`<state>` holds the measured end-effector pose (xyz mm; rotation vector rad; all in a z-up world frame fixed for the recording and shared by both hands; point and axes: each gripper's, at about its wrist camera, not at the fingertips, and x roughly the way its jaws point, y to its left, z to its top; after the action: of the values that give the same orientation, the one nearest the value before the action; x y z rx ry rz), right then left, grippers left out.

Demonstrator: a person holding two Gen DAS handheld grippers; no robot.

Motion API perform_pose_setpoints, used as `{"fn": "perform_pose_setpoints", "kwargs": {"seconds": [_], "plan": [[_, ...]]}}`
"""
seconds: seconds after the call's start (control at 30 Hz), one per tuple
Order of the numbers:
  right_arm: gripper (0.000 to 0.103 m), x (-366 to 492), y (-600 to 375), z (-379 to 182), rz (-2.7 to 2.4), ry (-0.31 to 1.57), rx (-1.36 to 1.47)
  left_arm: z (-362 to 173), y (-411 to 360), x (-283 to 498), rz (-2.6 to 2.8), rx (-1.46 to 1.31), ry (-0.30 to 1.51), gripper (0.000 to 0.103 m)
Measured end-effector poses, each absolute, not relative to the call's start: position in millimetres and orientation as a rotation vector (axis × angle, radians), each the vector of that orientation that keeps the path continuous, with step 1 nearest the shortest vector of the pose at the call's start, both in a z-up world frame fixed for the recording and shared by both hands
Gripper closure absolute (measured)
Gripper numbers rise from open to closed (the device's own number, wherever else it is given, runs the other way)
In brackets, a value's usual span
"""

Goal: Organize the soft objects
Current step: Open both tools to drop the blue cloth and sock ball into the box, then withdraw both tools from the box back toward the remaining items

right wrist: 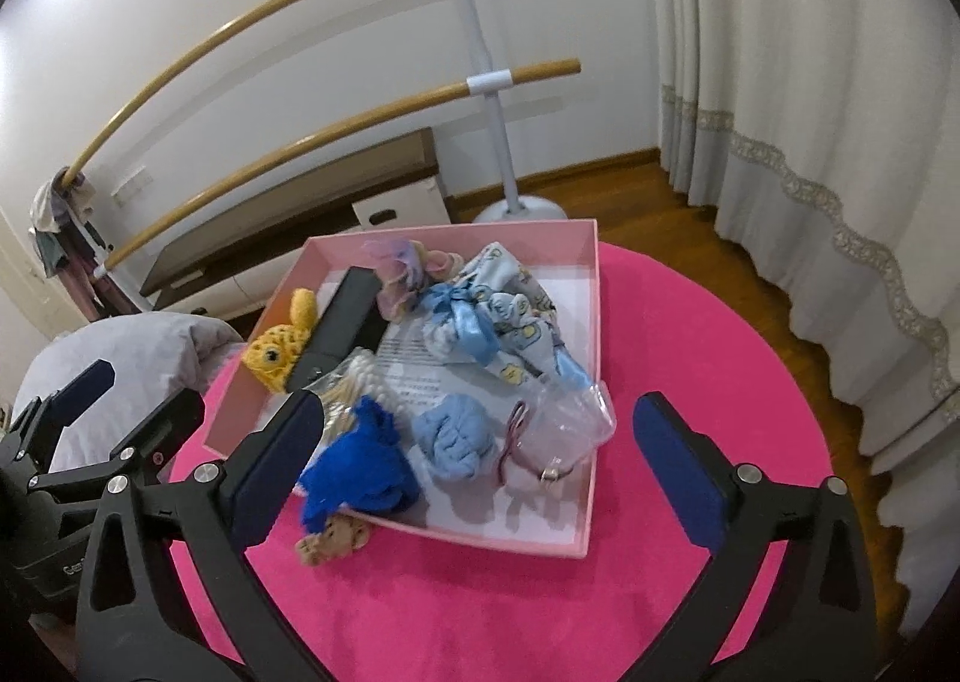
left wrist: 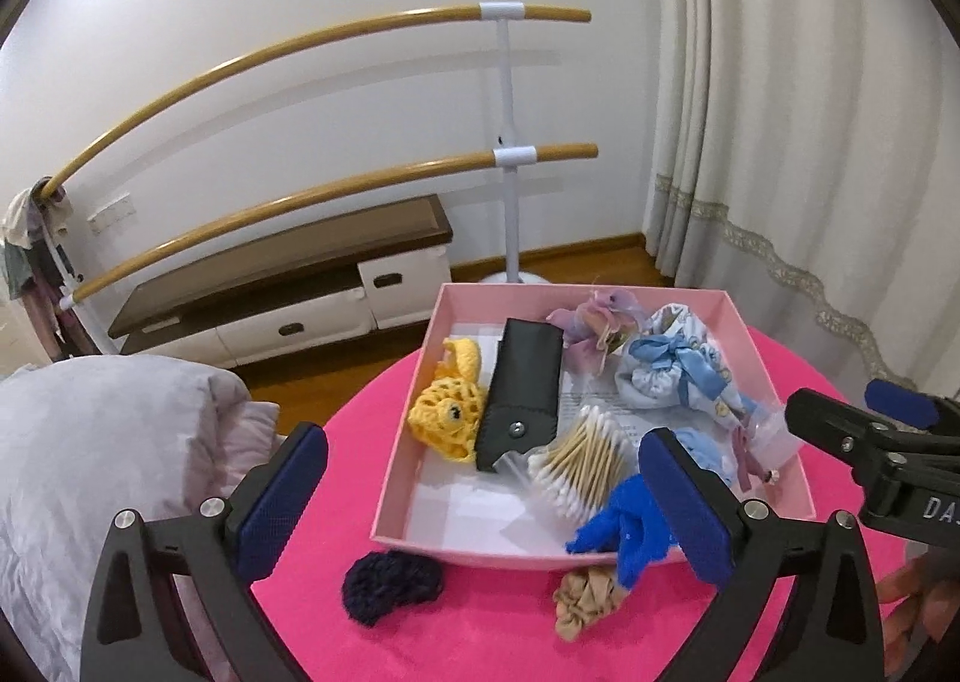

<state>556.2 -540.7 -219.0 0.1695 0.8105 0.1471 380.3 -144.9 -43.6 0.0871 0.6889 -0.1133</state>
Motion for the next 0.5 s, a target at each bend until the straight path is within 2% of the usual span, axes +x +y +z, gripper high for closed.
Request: {"fn": "perform_pose_setpoints", "kwargs": {"seconds": [0.5], "plan": [[0.000,441.4,-526.1,-154.5,0.154,0.602,0.140,1.4,-93.5,254.4,-0.118,0.022,0.562,0.000]]}}
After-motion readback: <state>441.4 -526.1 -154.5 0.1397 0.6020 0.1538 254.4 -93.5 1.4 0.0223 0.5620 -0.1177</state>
